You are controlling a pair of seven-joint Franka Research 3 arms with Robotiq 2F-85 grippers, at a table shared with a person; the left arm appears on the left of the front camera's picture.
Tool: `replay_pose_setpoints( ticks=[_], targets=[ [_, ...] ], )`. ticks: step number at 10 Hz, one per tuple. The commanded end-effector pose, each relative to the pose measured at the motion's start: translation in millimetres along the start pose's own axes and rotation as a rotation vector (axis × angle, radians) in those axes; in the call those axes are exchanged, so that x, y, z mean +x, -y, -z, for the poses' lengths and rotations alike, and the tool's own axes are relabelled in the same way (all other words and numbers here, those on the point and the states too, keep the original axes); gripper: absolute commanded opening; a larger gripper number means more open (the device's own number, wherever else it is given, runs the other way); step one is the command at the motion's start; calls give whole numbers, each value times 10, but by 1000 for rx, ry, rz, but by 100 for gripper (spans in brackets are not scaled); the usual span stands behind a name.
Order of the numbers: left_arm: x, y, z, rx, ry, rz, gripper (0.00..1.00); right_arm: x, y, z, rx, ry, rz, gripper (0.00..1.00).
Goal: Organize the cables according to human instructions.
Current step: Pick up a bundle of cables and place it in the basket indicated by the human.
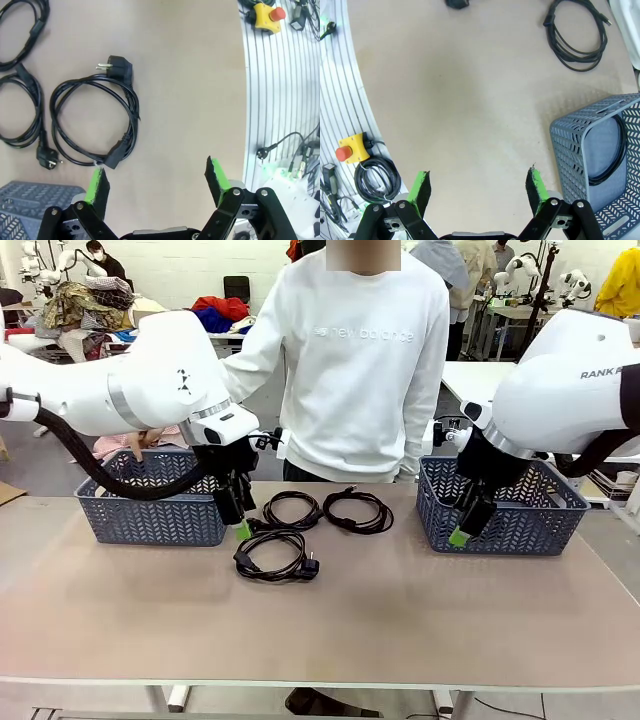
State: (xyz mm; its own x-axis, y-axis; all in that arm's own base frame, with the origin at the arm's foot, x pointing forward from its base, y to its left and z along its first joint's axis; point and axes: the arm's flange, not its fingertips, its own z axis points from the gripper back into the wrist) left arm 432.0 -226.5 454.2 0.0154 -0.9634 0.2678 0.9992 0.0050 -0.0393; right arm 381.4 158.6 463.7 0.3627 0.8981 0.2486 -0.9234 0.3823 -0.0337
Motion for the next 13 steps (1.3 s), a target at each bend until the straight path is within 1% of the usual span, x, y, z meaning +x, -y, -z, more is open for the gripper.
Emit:
replay_pose_setpoints(
  ticks=[1, 3, 5, 7, 10, 13],
  targets=[
    [4, -3, -19, -3, 9, -17, 100, 20, -1, -8, -6, -2, 2, 100],
    [-3, -2, -2, 0, 0, -1, 100, 20, -1, -8, -6, -2, 2, 100],
    [-18, -32, 154, -10, -43, 79, 100, 20, -1, -8, -6, -2, 2, 100],
    [12, -40, 352, -25, -95, 124, 100, 20, -1, -8, -6, -2, 2, 100],
    [25, -21, 689, -20, -154, 130, 100, 20, -1, -8, -6, -2, 2, 100],
    [44, -33, 955, -18, -169, 127, 100, 20, -1, -8, -6, -2, 2, 100]
  ],
)
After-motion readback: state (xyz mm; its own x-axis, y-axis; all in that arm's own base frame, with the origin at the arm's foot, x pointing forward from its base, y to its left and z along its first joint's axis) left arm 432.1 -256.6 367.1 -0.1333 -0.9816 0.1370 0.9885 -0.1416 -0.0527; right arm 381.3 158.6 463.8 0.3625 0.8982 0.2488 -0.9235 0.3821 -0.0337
